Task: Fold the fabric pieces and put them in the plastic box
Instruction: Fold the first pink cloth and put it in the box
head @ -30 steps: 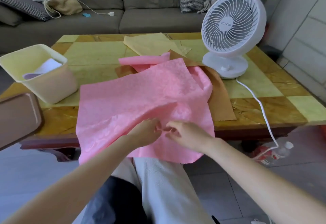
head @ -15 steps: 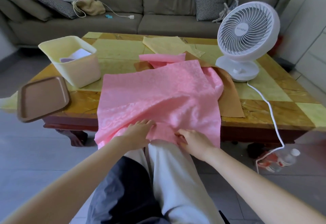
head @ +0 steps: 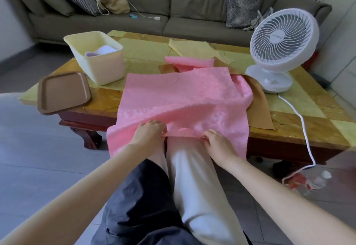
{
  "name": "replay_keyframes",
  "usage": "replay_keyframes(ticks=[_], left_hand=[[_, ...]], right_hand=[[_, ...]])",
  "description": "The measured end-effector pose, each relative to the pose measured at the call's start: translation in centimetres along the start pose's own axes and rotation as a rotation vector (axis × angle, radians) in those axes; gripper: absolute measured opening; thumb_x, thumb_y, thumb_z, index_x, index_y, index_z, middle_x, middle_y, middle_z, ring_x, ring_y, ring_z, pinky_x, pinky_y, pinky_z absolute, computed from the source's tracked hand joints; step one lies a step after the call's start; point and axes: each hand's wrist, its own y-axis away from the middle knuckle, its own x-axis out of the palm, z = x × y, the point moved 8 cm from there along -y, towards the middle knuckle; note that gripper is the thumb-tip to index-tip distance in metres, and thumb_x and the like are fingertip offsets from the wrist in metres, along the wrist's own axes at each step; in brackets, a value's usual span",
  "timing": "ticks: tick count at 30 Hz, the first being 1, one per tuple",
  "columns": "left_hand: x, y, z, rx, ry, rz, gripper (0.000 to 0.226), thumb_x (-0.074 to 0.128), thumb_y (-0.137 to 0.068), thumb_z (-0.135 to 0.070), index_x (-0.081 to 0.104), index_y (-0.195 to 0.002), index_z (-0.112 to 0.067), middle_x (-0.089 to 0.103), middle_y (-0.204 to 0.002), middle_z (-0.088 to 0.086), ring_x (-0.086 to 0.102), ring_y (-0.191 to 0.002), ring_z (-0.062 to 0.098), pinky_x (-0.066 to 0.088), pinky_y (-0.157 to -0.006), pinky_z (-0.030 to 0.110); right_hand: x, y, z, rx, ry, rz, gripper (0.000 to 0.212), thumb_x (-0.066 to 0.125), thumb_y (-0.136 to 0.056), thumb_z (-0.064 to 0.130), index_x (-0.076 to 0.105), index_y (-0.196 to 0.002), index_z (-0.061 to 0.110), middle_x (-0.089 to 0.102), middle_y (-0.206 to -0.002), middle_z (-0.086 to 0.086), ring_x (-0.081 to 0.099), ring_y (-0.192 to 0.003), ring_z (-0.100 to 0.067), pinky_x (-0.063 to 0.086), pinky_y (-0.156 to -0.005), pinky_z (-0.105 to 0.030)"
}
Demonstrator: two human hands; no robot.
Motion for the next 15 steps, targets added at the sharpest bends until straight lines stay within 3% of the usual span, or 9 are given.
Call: replay_keyframes(ticks=[2, 6, 9, 13, 15], left_hand=[[0.2, 0.9, 1.5, -0.053, -0.003, 0.035, 0.028, 0.047, -0.089, -0.012, 0.061, -0.112, -0.020, 0.059, -0.120, -0.001, 0.052, -0.113, 0.022, 0.037, -0.090, 0.032], [-0.8, 1.7, 2.4, -0.121, 0.081, 0.070, 0.023, 0.044, -0.096, -0.022, 0.062, -0.109, -0.016, 0.064, -0.111, 0.009, 0.059, -0.100, 0.030, 0.043, -0.080, 0.033], [-1.7, 1.3, 2.2, -0.093, 0.096, 0.170, 0.023, 0.044, -0.096, -0.021, 0.063, -0.107, -0.011, 0.064, -0.109, 0.013, 0.058, -0.099, 0.031, 0.046, -0.080, 0.033], [-3.3, 0.8, 1.3, -0.027, 0.202, 0.306, 0.020, 0.047, -0.092, -0.020, 0.064, -0.086, -0.010, 0.063, -0.090, 0.010, 0.052, -0.077, 0.022, 0.034, -0.056, 0.023], [-4.2, -0.2, 1.2, -0.020, 0.219, 0.312, 0.021, 0.048, -0.092, -0.020, 0.066, -0.092, -0.011, 0.065, -0.094, 0.010, 0.051, -0.078, 0.021, 0.035, -0.061, 0.025]], right_hand=[[-0.3, 0.4, -1.1, 0.033, -0.001, -0.002, 0.020, 0.043, -0.097, 0.011, 0.061, -0.105, 0.012, 0.060, -0.111, -0.001, 0.056, -0.092, -0.018, 0.042, -0.072, -0.027], [-1.0, 1.2, -3.2, 0.105, -0.048, 0.060, 0.019, 0.043, -0.099, 0.019, 0.061, -0.103, 0.017, 0.067, -0.098, -0.001, 0.061, -0.086, -0.021, 0.051, -0.077, -0.037], [-2.3, 0.8, -4.6, 0.126, -0.039, 0.168, 0.018, 0.047, -0.097, 0.025, 0.062, -0.088, 0.024, 0.067, -0.090, 0.005, 0.061, -0.085, -0.018, 0.049, -0.078, -0.034], [-5.3, -0.6, -5.1, 0.121, -0.057, 0.292, 0.018, 0.057, -0.091, 0.029, 0.063, -0.075, 0.030, 0.067, -0.081, 0.011, 0.061, -0.082, -0.009, 0.042, -0.070, -0.022], [-7.3, -1.7, -4.9, 0.117, -0.055, 0.265, 0.017, 0.057, -0.091, 0.029, 0.063, -0.076, 0.033, 0.067, -0.083, 0.013, 0.061, -0.082, -0.007, 0.043, -0.071, -0.023]])
